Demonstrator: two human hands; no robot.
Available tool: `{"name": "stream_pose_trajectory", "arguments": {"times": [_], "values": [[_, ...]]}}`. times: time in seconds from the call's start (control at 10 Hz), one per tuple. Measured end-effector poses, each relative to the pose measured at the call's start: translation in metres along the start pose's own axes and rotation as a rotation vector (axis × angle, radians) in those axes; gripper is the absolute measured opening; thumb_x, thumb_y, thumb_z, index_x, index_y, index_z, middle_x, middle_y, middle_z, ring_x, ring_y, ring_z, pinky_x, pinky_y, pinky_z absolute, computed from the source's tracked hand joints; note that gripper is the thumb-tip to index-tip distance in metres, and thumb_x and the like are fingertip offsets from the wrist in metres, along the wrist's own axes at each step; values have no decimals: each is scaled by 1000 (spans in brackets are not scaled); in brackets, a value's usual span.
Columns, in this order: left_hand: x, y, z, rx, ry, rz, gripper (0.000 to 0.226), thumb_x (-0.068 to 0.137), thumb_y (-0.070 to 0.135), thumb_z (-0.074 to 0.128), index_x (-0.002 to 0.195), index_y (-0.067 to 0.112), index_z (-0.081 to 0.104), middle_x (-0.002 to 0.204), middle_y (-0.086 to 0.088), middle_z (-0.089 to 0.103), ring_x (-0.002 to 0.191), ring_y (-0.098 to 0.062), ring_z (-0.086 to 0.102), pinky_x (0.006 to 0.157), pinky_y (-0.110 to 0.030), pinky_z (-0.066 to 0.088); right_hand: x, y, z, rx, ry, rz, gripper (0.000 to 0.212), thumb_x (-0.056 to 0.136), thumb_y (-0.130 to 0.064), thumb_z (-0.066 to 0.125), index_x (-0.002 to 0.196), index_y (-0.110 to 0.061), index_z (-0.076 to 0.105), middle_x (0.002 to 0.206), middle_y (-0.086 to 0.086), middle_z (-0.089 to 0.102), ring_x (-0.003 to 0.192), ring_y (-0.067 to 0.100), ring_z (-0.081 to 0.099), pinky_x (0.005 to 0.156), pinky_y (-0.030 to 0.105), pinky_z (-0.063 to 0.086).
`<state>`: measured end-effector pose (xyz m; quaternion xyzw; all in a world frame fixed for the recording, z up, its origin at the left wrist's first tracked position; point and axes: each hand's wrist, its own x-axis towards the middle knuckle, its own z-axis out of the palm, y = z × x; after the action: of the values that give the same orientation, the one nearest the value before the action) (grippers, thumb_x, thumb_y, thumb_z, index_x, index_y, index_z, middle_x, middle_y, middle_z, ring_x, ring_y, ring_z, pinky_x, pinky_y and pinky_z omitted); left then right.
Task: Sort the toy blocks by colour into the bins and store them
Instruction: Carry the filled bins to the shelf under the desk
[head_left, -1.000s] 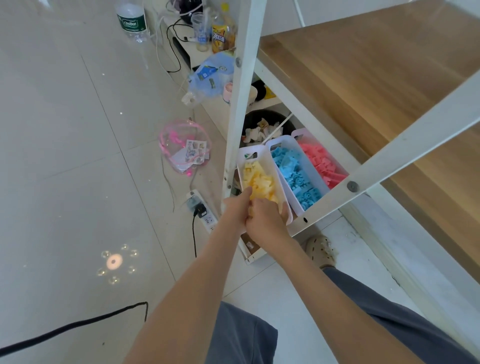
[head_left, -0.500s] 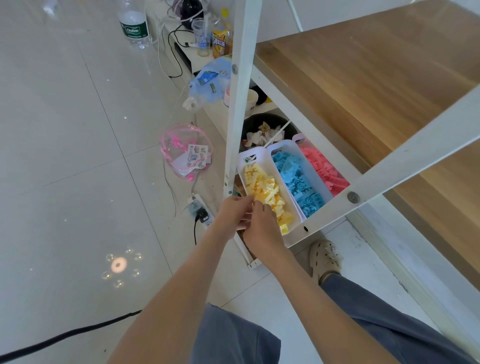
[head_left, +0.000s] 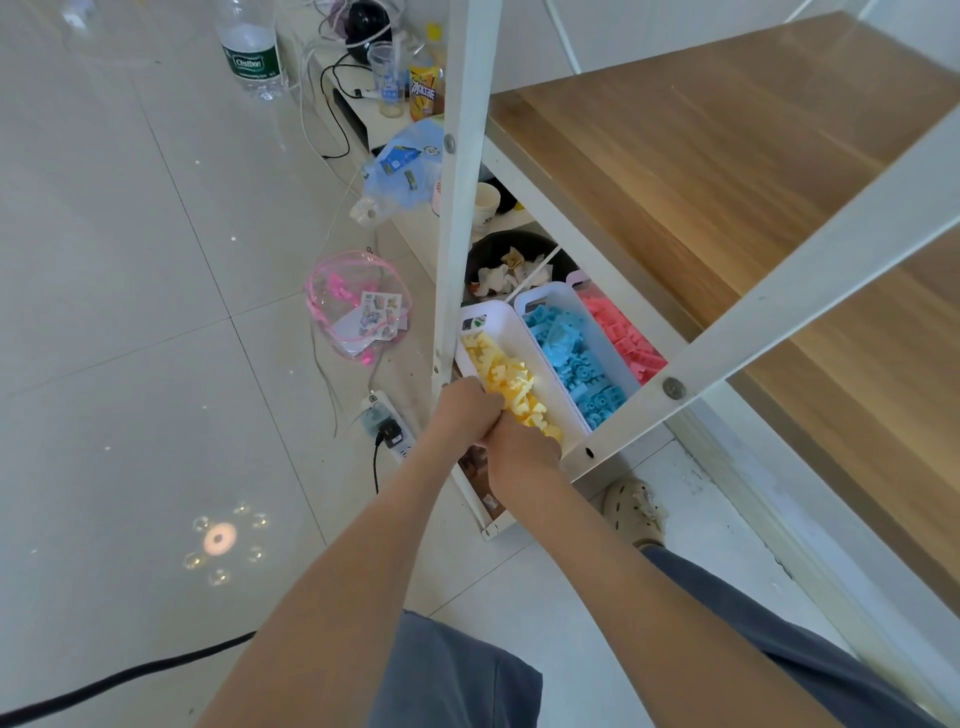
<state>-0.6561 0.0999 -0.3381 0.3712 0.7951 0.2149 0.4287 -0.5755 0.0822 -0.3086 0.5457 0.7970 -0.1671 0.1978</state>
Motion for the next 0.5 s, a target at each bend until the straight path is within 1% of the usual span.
{"name": "stream_pose_trajectory", "arguments": {"times": [0.1,0.2,0.3,0.4,0.5], "values": [[-2,3,3,-1,-57,37,29,99,26,40,100,1,54,87,-9,55,85,-24,51,71,-29,38,1,1,2,-142,44,-5,61,91,-16,49,142,-3,19,137,11,35,128,27,33,109,41,26],[0,2,-3,54,-88,57,36,102,23,35,125,-1,49,121,-21,55,113,-33,52,91,-34,40,-4,-2,12,-87,212,-52,72,91,-18,49,146,-3,6,145,12,21,132,26,22,112,39,18],[5,-3,-6,2,-120,23,40,101,27,38,120,-4,54,124,-23,57,115,-35,54,93,-37,43,-7,-8,24,150,234,-25,76,90,-17,50,148,-4,2,150,9,12,133,23,22,112,36,18],[6,-2,-2,40,-137,66,39,101,27,38,120,-3,53,124,-22,57,116,-35,53,93,-37,42,-5,-10,29,303,253,48,78,91,-26,49,148,-6,1,154,7,8,136,22,19,113,35,16],[5,3,3,59,-178,110,38,102,26,34,121,-3,51,123,-20,56,115,-33,53,92,-35,41,-3,-12,32,371,267,137,78,92,-31,46,149,-7,-3,155,6,3,141,21,10,115,33,8]]}}
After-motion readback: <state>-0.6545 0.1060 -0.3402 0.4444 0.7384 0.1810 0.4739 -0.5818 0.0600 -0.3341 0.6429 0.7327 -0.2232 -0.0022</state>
